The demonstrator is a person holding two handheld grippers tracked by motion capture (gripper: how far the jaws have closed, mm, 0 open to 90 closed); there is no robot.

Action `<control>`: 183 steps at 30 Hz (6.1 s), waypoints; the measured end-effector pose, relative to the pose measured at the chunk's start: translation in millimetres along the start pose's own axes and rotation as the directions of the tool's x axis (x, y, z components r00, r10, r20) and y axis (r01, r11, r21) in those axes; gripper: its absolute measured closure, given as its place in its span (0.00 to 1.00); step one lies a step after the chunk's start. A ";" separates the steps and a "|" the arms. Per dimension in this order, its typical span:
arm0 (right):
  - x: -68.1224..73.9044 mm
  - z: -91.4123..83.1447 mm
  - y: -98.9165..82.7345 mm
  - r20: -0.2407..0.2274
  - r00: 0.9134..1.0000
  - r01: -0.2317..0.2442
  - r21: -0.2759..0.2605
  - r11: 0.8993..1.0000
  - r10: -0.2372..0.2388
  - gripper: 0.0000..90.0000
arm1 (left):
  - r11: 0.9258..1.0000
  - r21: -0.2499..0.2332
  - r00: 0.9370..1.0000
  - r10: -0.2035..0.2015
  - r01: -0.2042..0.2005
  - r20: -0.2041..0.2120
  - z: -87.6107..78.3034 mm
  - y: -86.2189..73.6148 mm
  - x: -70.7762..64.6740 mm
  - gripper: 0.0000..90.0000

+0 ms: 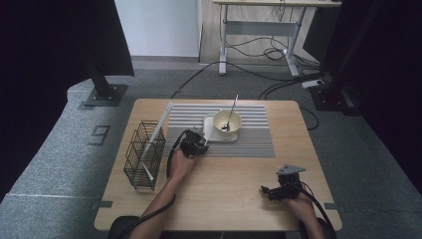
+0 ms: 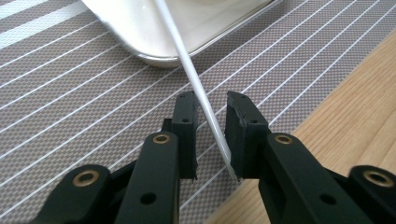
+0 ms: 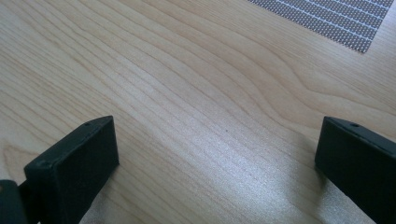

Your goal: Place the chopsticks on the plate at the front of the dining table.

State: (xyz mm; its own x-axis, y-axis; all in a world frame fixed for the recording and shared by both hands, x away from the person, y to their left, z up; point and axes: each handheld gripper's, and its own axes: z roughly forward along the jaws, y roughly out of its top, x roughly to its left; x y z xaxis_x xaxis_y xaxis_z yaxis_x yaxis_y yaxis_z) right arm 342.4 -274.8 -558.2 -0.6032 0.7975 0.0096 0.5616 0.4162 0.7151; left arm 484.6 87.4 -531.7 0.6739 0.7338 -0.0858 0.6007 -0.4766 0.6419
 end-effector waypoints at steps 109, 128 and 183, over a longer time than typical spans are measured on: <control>0.0 0.0 0.0 0.000 1.000 0.001 0.000 1.000 -0.001 0.00 | 0.977 -0.146 0.981 0.168 -0.153 0.095 -73.9 -53.2 -65.0 0.00; 0.3 0.5 0.4 0.002 1.000 -0.001 -0.001 1.000 0.001 0.00 | 0.992 -0.039 0.989 0.120 -0.117 0.081 -76.7 -108.1 -60.3 0.00; 46.4 -47.8 96.4 -0.101 0.991 0.066 -0.154 0.986 -0.082 0.00 | 0.988 -0.014 0.988 0.153 -0.153 0.023 -67.1 -117.5 -62.6 0.00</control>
State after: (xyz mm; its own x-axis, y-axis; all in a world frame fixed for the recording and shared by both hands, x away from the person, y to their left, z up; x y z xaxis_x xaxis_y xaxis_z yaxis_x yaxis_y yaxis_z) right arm 341.4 -218.5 -455.4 -0.7016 0.7122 0.0216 0.4269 0.3959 0.8130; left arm 343.0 130.0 -550.6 0.7677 0.6408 -0.0036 0.4845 -0.5767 0.6578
